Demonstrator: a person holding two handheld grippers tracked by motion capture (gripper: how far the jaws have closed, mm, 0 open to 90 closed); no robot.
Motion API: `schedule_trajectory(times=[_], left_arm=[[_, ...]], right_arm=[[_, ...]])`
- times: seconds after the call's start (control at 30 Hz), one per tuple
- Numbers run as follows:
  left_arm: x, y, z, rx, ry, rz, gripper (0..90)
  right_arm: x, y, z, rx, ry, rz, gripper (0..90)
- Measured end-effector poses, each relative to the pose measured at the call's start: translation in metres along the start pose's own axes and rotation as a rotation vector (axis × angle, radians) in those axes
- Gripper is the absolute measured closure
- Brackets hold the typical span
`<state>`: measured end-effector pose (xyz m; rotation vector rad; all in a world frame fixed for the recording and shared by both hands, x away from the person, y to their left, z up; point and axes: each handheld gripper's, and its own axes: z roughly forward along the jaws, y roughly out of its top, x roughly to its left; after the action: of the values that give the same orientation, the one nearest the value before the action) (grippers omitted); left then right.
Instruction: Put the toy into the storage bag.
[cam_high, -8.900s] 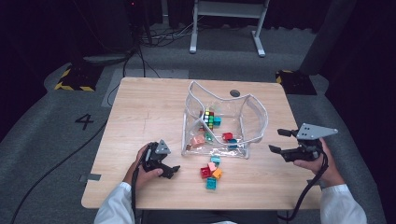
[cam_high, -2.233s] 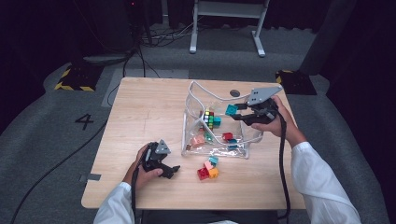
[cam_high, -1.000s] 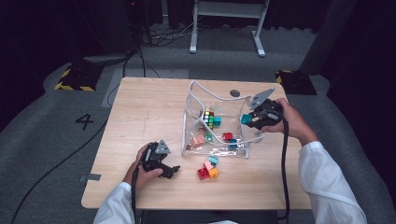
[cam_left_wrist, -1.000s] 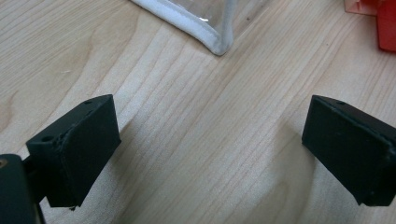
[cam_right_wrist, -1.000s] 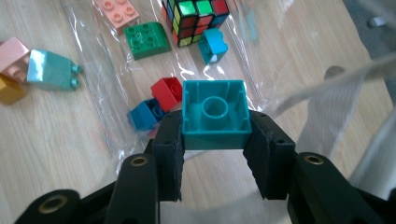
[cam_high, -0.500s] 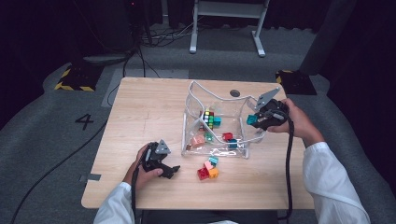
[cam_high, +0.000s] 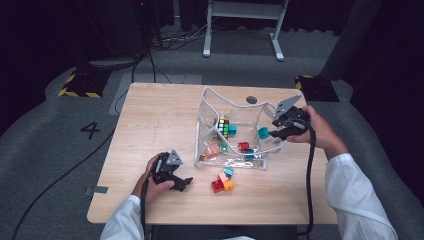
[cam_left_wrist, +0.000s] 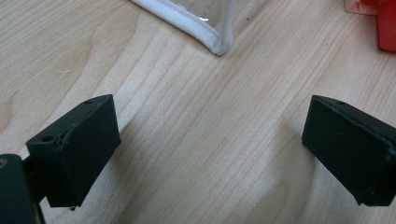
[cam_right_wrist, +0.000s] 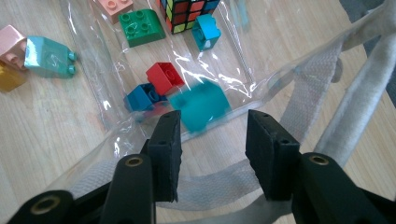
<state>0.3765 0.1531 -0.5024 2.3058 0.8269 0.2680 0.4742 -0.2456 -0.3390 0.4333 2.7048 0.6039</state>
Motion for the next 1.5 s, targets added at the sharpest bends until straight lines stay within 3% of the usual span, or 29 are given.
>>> schedule_trajectory(times=[0.53,0.6,0.73,0.83,0.9,1.0,1.27,1.4,1.5], left_arm=[[0.0,0.0,0.001,-0.01,-0.019,0.004,4.1],[0.002,0.001,0.001,-0.012,0.002,0.022,4.1],[0.0,0.0,0.0,0.001,-0.002,-0.003,4.1],[0.0,0.0,0.0,0.0,-0.003,-0.001,4.1],[0.0,0.0,0.0,0.001,-0.002,-0.003,4.1],[0.0,0.0,0.0,0.0,-0.002,-0.002,4.1],[0.0,0.0,0.0,0.0,-0.003,-0.001,4.1],[0.0,0.0,0.0,0.0,-0.002,-0.001,4.1],[0.0,0.0,0.0,0.001,-0.001,-0.003,4.1]], right_arm=[[0.001,-0.002,-0.003,-0.04,-0.018,-0.007,54.5],[0.001,-0.003,-0.004,-0.053,-0.017,0.0,53.7],[0.002,-0.003,-0.008,-0.077,-0.026,-0.011,48.9],[0.005,-0.004,-0.015,-0.131,-0.029,-0.002,43.6],[0.01,-0.005,-0.021,-0.167,-0.035,0.045,38.7],[0.014,-0.01,-0.032,-0.25,-0.052,0.063,33.0],[0.027,-0.036,-0.065,-0.452,-0.123,0.154,28.3],[0.037,-0.052,-0.073,-0.498,-0.129,0.203,28.3],[0.045,-0.065,-0.074,-0.507,-0.133,0.208,28.3]])
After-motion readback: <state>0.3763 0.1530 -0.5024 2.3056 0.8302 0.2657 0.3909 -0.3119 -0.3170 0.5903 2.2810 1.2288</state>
